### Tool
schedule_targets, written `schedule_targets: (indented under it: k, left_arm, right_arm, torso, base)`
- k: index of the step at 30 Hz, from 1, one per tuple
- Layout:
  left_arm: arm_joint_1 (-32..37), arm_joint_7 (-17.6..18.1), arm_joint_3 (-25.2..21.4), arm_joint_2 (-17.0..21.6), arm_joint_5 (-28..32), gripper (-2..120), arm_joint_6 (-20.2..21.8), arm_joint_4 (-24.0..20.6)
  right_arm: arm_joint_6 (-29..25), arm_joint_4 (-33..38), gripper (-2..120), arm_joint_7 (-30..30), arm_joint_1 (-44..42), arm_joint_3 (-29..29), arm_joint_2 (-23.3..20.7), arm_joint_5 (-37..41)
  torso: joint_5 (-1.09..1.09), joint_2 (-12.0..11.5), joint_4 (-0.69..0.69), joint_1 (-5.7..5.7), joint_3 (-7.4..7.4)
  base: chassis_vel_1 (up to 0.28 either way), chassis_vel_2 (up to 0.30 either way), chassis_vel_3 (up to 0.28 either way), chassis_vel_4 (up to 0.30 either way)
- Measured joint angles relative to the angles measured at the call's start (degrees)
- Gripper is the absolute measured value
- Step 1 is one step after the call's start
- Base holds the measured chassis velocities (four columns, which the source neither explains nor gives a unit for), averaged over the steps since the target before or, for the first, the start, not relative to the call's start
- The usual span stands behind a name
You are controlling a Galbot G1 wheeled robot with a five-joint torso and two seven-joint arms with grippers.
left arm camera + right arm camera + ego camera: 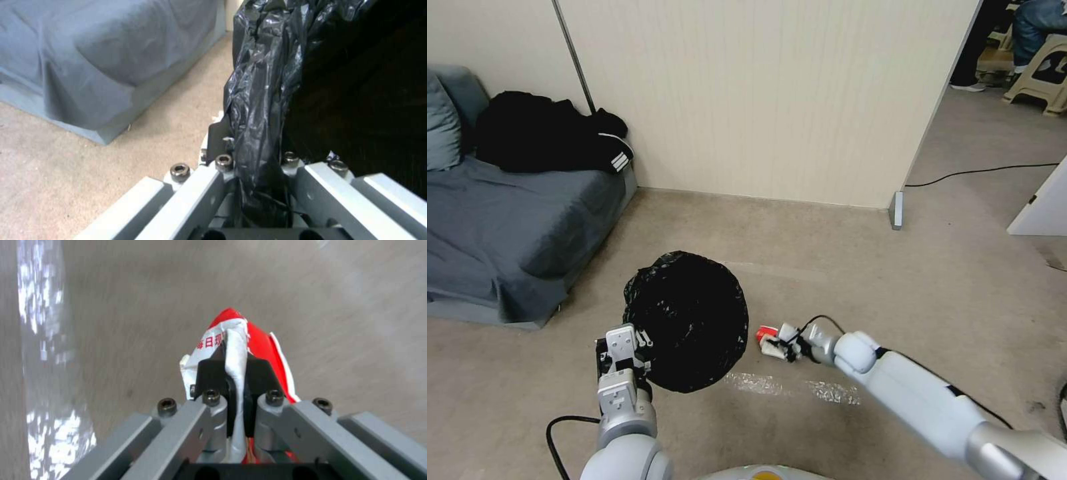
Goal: Pick up the trash bin, then pick up the garbage from the floor and place it into the trash bin.
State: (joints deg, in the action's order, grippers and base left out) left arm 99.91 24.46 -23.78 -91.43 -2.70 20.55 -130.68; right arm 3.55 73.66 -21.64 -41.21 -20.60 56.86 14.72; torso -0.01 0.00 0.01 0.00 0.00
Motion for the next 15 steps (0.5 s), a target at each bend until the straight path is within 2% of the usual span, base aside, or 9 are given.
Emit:
schedule_targets:
  k: [2, 4, 5, 7, 8, 9, 12, 13, 15]
  left_arm:
    - [-0.09, 0.00, -0.23, 0.23, 0.22, 1, 0.00, 0.19]
    - [-0.35, 0.03, -0.76, 0.84, 0.94, 1, -0.01, 0.40]
    - [-0.35, 0.03, -0.76, 0.84, 0.94, 1, -0.01, 0.40]
    - [-0.34, 0.04, -1.03, 1.16, 1.39, 1, -0.01, 0.40]
    - [0.00, 0.04, -1.11, 1.36, 1.66, 1, -0.02, 0.39]
    - [0.00, 0.04, -1.11, 1.36, 1.66, 1, -0.02, 0.39]
    - [0.57, 0.09, -0.96, 1.70, 1.84, 1, -0.04, 0.37]
    - [0.57, 0.09, -0.96, 1.70, 1.84, 1, -0.04, 0.37]
    - [0.55, 0.13, -0.45, 1.92, 1.59, 1, -0.05, 0.45]
  right_arm:
    - [0.22, 2.00, 0, 0.26, -0.73, 1.21, -0.71, 0.28]
    - [0.92, 9.61, 0, 1.04, -4.66, 7.47, -3.31, 1.21]
    - [0.92, 9.61, 0, 1.04, -4.66, 7.47, -3.31, 1.21]
    - [0.31, 15.03, 0, 1.24, -8.00, 13.23, -4.70, 1.18]
    - [-0.14, 19.37, 0, 1.55, -10.45, 18.16, -5.43, 1.21]
    - [-0.14, 19.37, 0, 1.55, -10.45, 18.16, -5.43, 1.21]
    - [-1.47, 29.93, 0, 4.74, -15.21, 25.75, -6.28, 4.77]
    - [-1.47, 29.93, 0, 4.74, -15.21, 25.75, -6.28, 4.77]
    - [-3.10, 37.42, 0, 7.65, -18.60, 30.08, -5.83, 6.65]
  torso:
    - [0.01, 0.00, 0.00, 0.00, 0.00]
    - [0.02, 0.00, -0.01, 0.00, 0.00]
    - [0.02, 0.00, -0.01, 0.00, 0.00]
    - [0.01, 0.00, -0.03, 0.00, 0.00]
    - [0.02, 0.01, -0.03, 0.00, -0.01]
    - [0.02, 0.01, -0.03, 0.00, -0.01]
    - [0.02, 0.01, 0.01, 0.00, 0.00]
    - [0.02, 0.01, 0.01, 0.00, 0.00]
    - [0.00, 0.01, 0.00, -0.01, -0.01]
  base:
    - [0.000, 0.000, 0.000, 0.000]
    - [0.000, 0.000, 0.000, 0.000]
    - [0.000, 0.000, 0.000, 0.000]
    - [0.000, 0.000, 0.000, 0.000]
    - [0.000, 0.000, 0.000, 0.000]
    - [0.000, 0.000, 0.000, 0.000]
    - [0.000, 0.000, 0.000, 0.000]
    - [0.000, 0.000, 0.000, 0.000]
    - [0.000, 0.000, 0.000, 0.000]
